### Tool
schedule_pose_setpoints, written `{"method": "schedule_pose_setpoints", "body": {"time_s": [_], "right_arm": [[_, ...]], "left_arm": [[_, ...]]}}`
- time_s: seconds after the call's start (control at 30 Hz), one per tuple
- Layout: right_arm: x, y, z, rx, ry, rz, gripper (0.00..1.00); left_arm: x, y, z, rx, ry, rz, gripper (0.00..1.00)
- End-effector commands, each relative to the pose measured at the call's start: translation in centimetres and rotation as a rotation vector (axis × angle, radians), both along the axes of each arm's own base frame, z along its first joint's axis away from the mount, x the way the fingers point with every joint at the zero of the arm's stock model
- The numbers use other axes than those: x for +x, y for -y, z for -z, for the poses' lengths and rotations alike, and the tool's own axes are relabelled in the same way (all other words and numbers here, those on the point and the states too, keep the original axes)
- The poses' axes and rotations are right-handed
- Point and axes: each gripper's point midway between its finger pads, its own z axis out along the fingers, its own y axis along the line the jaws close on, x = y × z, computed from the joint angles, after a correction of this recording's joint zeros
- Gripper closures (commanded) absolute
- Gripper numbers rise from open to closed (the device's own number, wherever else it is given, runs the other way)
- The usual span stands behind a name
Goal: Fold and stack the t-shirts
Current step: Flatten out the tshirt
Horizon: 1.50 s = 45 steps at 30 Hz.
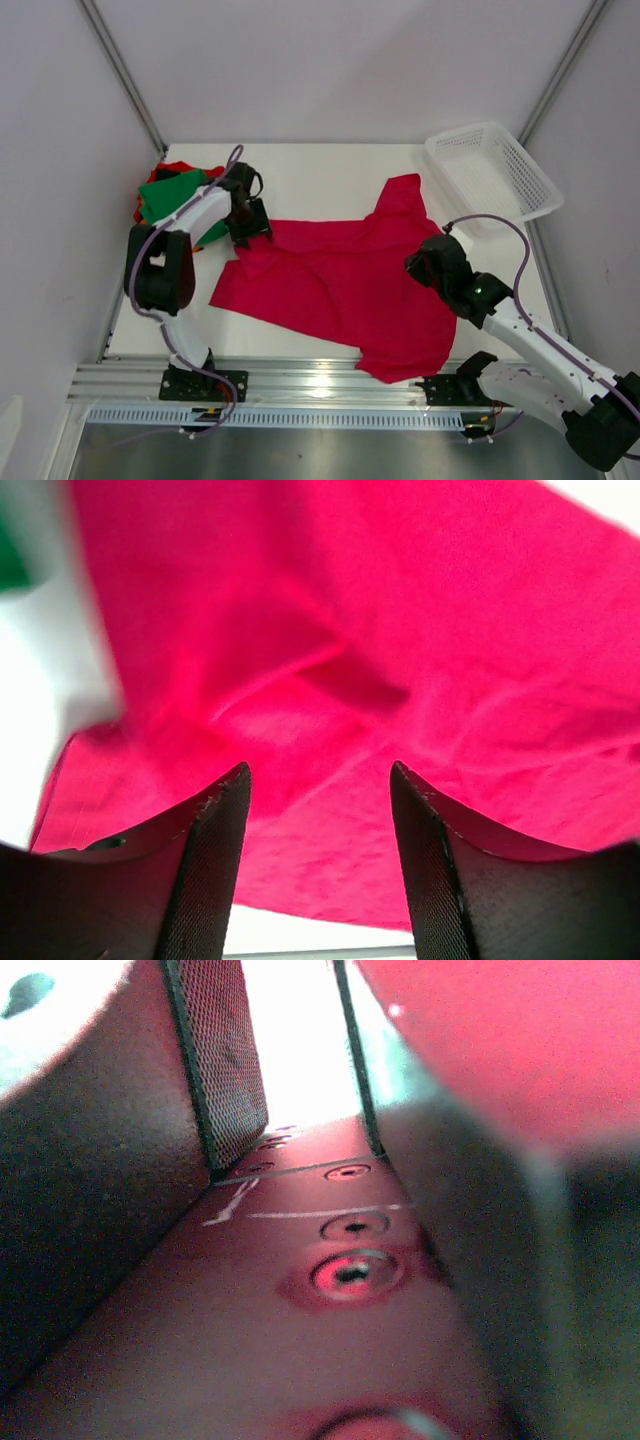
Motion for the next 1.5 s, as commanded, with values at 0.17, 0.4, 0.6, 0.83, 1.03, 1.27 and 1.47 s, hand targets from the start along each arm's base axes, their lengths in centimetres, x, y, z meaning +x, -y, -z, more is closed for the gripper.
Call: {"method": "schedule_pose_setpoints", "body": {"time_s": [0.17, 0.4, 0.6, 0.83, 1.03, 1.27, 1.47], "right_arm": [[-0.4, 0.5, 0.3, 0.022, 0.006, 0.024, 0.73], [-0.2, 0.3, 0.3, 0.019, 0.008, 0.009, 0.73], [-0.1, 0.1, 0.0, 0.008, 0.008, -0.016, 0.73], [-0.5, 0.7, -1.0, -0.020, 0.015, -0.033, 0.73], [-1.3, 1.8, -0.7, -0.038, -0.003, -0.008, 0.73], [-2.2, 3.2, -0.3, -0.052, -0.015, 0.031, 0.73], [-2.5, 3.1, 0.8, -0.027, -0.037, 0.041, 0.73]], "left_arm": [[-0.5, -3.3, -5.4, 0.014, 0.336, -0.309, 0.37], [-2.7, -7.1, -2.4, 0.038, 0.295, -0.454, 0.36], [-1.5, -6.9, -1.6, 0.004, 0.384, -0.400, 0.36], [2.7, -4.8, -3.4, -0.142, 0.547, -0.298, 0.37], [4.6, -3.7, -3.5, -0.185, 0.548, -0.263, 0.38], [5.2, -4.9, -3.9, -0.109, 0.547, -0.267, 0.39], [4.6, -8.4, -6.0, 0.079, 0.586, -0.295, 0.37]]}}
